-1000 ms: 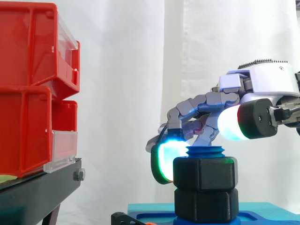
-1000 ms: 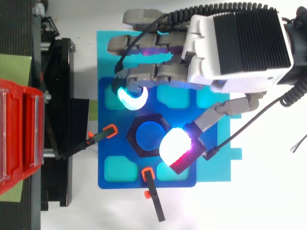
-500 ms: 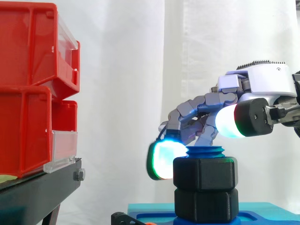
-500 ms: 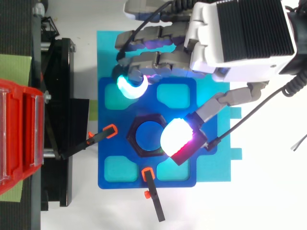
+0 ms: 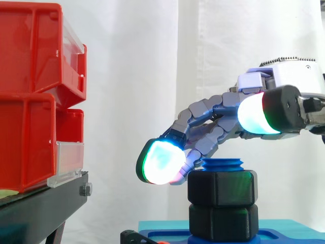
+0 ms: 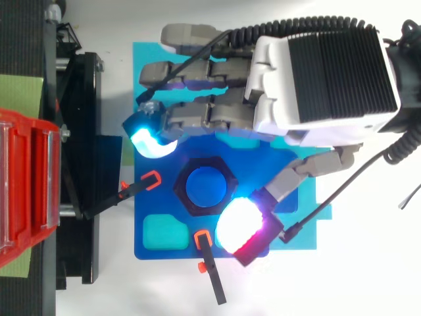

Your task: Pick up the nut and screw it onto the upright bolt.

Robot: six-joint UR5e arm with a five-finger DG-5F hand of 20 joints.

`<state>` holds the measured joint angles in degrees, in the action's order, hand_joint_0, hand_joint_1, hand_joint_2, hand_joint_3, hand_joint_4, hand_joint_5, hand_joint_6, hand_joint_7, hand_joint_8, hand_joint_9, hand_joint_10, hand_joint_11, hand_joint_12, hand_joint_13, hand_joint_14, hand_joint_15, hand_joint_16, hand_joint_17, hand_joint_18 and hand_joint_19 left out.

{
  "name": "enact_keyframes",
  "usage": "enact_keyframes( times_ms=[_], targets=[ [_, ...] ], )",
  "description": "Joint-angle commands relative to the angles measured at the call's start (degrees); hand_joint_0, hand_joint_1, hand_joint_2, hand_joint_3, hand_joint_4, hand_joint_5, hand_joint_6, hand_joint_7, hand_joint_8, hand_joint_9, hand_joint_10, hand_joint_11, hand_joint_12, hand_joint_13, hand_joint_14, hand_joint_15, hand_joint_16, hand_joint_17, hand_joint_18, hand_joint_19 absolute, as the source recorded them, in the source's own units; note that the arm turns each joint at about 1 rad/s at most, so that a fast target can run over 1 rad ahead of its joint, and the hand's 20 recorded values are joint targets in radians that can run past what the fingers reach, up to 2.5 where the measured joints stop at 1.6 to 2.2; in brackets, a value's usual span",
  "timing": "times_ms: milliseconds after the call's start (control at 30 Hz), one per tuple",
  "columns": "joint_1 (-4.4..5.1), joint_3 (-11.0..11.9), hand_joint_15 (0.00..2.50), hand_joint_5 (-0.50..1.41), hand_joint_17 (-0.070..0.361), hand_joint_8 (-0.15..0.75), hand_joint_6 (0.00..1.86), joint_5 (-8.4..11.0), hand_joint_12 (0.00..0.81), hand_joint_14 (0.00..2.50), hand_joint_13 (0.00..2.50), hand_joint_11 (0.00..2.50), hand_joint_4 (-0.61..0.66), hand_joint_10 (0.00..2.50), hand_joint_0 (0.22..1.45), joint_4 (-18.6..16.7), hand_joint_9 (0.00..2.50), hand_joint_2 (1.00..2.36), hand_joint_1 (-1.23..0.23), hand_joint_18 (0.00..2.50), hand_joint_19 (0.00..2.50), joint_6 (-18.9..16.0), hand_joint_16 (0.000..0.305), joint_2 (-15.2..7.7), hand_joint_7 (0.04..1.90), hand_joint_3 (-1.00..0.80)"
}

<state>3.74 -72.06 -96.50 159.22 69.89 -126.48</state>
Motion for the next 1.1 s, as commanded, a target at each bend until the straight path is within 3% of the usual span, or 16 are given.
enact_keyframes(
  times_ms=[0, 367, 667, 1067],
  targets=[
    [0.66, -0.01, 0.00, -0.15, 0.110, 0.249, 0.50, 0.53, 0.354, 0.00, 0.07, 0.00, 0.19, 0.00, 0.40, 0.12, 0.55, 1.00, -0.19, 0.00, 0.00, -0.02, 0.049, 0.00, 0.61, -0.50],
    [1.80, -0.01, 0.00, -0.10, 0.114, 0.238, 0.50, 1.93, 0.355, 0.00, 0.02, 0.00, 0.21, 0.00, 0.41, 0.91, 0.52, 1.00, -0.10, 0.00, 0.00, -0.02, 0.051, 0.00, 0.63, -0.50],
    [1.80, -0.01, 0.00, -0.03, 0.101, 0.238, 0.50, 1.85, 0.334, 0.00, 0.13, 0.00, 0.23, 0.00, 0.43, 1.26, 0.66, 1.00, -0.08, 0.00, 0.00, -0.02, 0.045, 0.00, 0.87, -0.50],
    [0.74, -0.01, 0.00, 0.02, 0.086, 0.253, 0.50, 1.49, 0.311, 0.00, 0.28, 0.00, 0.18, 0.00, 0.45, 1.26, 0.86, 1.00, -0.11, 0.00, 0.00, -0.02, 0.038, 0.00, 1.10, -0.50]
  ],
)
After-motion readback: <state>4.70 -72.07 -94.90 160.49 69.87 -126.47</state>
